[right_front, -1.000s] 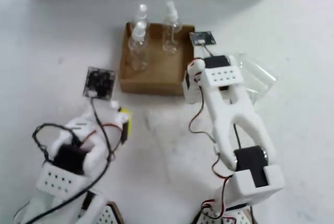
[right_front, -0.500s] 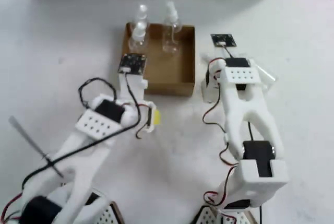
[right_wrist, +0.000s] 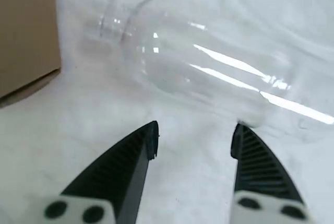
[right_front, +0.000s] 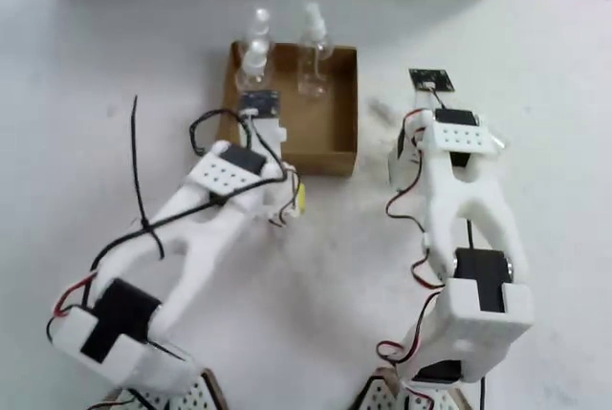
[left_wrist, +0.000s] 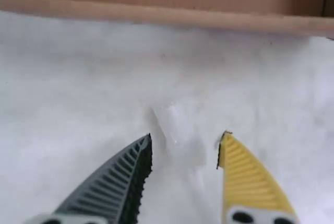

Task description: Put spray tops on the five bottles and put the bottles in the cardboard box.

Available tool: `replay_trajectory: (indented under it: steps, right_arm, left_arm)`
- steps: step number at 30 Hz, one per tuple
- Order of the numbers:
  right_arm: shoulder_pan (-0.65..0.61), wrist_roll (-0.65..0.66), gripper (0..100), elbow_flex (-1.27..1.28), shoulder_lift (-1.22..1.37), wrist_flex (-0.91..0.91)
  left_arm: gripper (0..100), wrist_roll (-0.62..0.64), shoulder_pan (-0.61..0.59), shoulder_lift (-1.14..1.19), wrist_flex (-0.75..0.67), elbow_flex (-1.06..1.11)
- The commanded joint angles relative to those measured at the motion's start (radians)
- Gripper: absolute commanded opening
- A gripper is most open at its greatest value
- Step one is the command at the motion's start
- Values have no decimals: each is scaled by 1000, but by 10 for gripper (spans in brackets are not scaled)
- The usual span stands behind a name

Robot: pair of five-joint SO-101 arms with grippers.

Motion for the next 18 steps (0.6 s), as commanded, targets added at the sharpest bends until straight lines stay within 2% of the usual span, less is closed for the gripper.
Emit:
replay_trajectory:
  steps: [1, 18]
  right_arm:
    - [16, 40, 205, -31, -10, 27]
    - [-24, 115, 205, 63, -13, 41]
  left_arm:
    - [222, 11, 10, 21, 6, -84]
    - [222, 9, -12, 10, 44, -49]
